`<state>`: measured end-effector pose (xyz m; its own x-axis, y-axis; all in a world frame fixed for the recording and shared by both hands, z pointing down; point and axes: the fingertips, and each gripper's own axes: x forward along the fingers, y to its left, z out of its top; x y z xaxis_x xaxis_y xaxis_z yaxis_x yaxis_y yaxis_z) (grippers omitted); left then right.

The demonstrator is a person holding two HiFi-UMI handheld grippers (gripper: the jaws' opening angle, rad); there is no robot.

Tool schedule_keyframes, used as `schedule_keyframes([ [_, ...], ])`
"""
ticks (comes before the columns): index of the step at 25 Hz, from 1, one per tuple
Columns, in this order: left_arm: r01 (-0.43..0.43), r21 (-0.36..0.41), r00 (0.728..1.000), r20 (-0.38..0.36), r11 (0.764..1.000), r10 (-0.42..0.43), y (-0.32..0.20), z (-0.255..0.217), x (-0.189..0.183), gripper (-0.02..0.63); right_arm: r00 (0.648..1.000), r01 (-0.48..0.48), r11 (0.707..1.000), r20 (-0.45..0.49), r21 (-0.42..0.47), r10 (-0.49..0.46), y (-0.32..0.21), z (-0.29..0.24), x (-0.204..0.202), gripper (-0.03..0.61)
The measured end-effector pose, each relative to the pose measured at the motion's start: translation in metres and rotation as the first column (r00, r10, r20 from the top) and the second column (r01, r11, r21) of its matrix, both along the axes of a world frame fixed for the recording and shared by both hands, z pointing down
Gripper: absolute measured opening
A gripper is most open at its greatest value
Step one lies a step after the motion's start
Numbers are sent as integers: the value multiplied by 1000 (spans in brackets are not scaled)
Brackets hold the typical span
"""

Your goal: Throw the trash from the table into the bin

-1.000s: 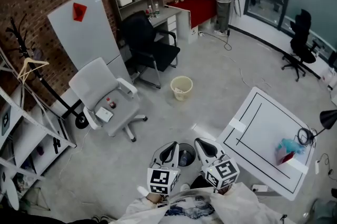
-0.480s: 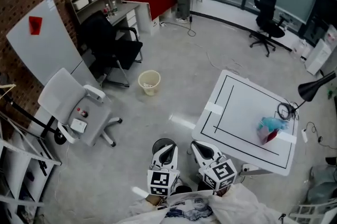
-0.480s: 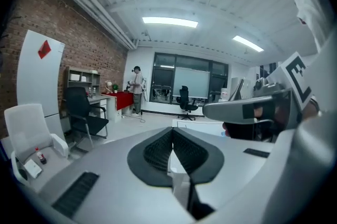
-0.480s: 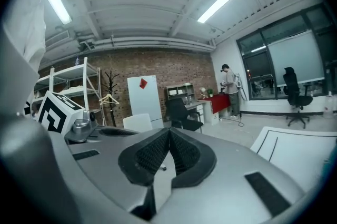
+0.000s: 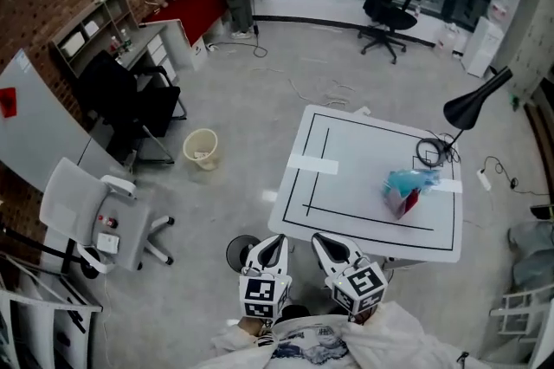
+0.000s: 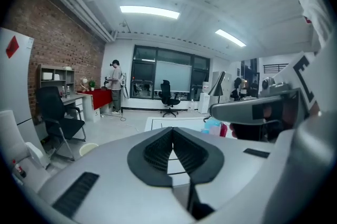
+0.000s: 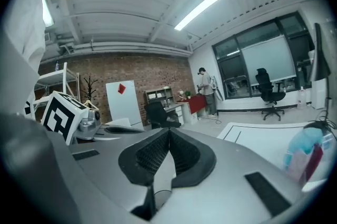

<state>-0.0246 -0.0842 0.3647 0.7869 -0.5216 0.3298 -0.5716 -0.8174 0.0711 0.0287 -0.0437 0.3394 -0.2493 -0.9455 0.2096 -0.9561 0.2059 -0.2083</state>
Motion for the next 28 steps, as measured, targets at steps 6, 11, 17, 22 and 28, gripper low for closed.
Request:
schedule_keyframes([
  [6, -93, 17, 996, 17, 996, 93, 38, -8, 89, 8, 996, -89, 996, 25, 22, 89, 37, -7, 85, 20],
  [11, -146, 23, 989, 29, 989, 145, 73, -16, 149, 8, 989, -145, 989, 43, 34, 143, 72, -13, 145, 20],
  [17, -206, 30, 978, 39, 978, 205, 109, -11, 216, 9, 977, -209, 976, 56, 54, 206, 109, -11, 212, 20],
  [22, -251, 39, 967, 40, 967, 250, 137, -8, 268, 9, 965, -257, 964, 63, 66, 253, 141, -7, 262, 21],
  [28, -313, 54, 949, 43, 948, 311, 174, -7, 323, 9, 949, -315, 946, 63, 80, 310, 180, -8, 314, 20],
])
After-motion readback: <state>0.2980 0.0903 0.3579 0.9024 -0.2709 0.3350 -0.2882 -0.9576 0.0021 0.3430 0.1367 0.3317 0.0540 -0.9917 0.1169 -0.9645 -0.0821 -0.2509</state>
